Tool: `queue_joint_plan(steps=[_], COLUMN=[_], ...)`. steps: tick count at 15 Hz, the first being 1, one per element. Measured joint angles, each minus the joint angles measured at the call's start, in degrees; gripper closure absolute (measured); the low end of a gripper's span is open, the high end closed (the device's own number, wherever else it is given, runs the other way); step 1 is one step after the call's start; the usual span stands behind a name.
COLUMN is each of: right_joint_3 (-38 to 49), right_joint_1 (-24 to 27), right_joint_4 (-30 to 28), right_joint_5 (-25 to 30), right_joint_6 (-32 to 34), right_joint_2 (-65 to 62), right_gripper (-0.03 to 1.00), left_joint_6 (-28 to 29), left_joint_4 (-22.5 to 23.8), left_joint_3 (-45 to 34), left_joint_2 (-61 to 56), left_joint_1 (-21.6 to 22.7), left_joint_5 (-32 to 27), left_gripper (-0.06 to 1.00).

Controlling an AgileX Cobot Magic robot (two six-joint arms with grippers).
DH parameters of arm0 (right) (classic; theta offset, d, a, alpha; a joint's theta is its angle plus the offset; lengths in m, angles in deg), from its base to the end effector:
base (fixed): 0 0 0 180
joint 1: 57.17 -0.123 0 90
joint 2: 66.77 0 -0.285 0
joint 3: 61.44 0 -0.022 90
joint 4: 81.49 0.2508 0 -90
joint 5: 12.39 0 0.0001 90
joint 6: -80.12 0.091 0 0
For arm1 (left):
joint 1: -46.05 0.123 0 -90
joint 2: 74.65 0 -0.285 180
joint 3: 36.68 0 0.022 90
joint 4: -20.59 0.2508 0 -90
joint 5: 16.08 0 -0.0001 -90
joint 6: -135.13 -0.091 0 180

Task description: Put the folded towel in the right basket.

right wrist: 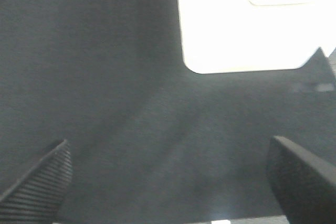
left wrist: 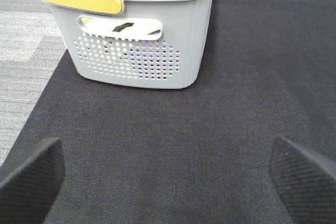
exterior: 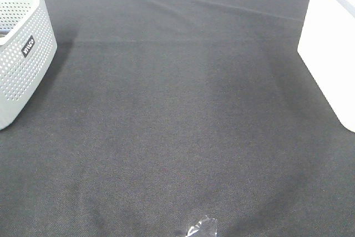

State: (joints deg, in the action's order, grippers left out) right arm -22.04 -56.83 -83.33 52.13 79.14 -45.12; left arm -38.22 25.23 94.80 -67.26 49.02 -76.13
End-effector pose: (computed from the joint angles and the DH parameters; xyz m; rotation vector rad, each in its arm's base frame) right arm 0.0178 -0.0027 0.3158 -0.0110 2.1916 -0.0525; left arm -0.0060 0.0061 0.2787 -0.1730 2.0143 0.0559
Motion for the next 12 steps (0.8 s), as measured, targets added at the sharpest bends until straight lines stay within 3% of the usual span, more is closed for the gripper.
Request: queue_joint_plan(steps=[4,12], right_joint_3=[6.88,9.05], right_joint_1=[0.00,0.00], right_joint_4=[-1.38,-0.63], right_joint_5=[0.00,-2.86], right_joint_6=[1.32,1.89], right_joint_2=[-8.82,-14.04], right_gripper=[0.00,0.00], left_joint_6=[0.00,0.00], left_joint_4=[0.00,0.00], left_joint_3=[0.00,0.00], left_joint_2=[0.00,0.00], left_joint_1=[0.00,-2.46], left_joint_5=[0.00,0.00], left_gripper=[-0.05,-0.05])
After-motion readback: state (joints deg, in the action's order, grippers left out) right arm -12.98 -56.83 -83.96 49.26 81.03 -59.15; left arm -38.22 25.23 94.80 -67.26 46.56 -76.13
